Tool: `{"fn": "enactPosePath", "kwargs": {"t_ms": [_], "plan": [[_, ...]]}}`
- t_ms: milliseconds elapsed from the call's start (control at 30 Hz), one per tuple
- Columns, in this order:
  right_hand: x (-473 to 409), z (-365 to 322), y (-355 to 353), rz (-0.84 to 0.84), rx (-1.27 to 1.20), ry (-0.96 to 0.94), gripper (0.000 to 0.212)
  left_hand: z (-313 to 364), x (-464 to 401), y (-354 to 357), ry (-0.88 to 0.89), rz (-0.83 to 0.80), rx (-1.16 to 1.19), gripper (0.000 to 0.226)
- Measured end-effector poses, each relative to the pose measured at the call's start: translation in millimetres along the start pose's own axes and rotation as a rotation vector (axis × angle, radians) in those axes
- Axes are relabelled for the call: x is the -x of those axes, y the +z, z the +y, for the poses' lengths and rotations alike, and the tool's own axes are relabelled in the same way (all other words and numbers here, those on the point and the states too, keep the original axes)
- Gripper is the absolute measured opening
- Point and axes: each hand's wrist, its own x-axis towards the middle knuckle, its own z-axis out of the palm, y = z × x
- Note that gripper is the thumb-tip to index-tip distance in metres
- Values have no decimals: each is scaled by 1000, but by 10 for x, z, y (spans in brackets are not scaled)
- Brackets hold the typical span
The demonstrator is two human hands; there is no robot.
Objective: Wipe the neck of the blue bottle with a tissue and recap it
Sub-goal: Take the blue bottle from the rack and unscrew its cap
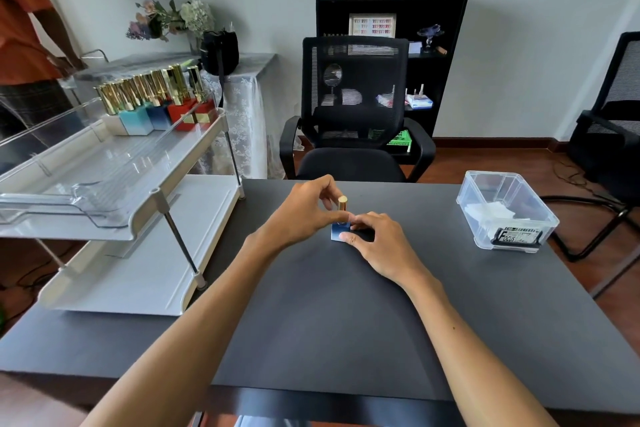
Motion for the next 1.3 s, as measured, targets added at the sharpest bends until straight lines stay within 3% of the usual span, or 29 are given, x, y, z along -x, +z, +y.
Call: {"fn": "enactPosePath", "kwargs": {"t_ms": [167, 367, 567, 733, 867, 1067, 1300], "plan": [[-4, -6, -3, -6, 6, 2, 35, -50, 54, -75, 36, -77, -42, 40], [6, -8, -4, -11, 17, 4, 36, -21, -30, -81, 56, -43, -15, 13], [0, 9, 0, -6, 16, -4, 35, -6, -74, -50, 58, -21, -11, 27], [-6, 18, 11, 2, 10, -18, 34, 32, -99, -122, 94, 43, -19, 22], [-10, 30, 10, -2, 2, -24, 34, 32, -81, -189, 78, 70, 89, 6], [-13, 26, 10, 5, 4, -24, 35, -88, 26, -347, 17, 168, 284, 16], [-5, 13, -1, -10, -22, 2, 36, -370, 244, -357, -99, 287, 451, 9]]}}
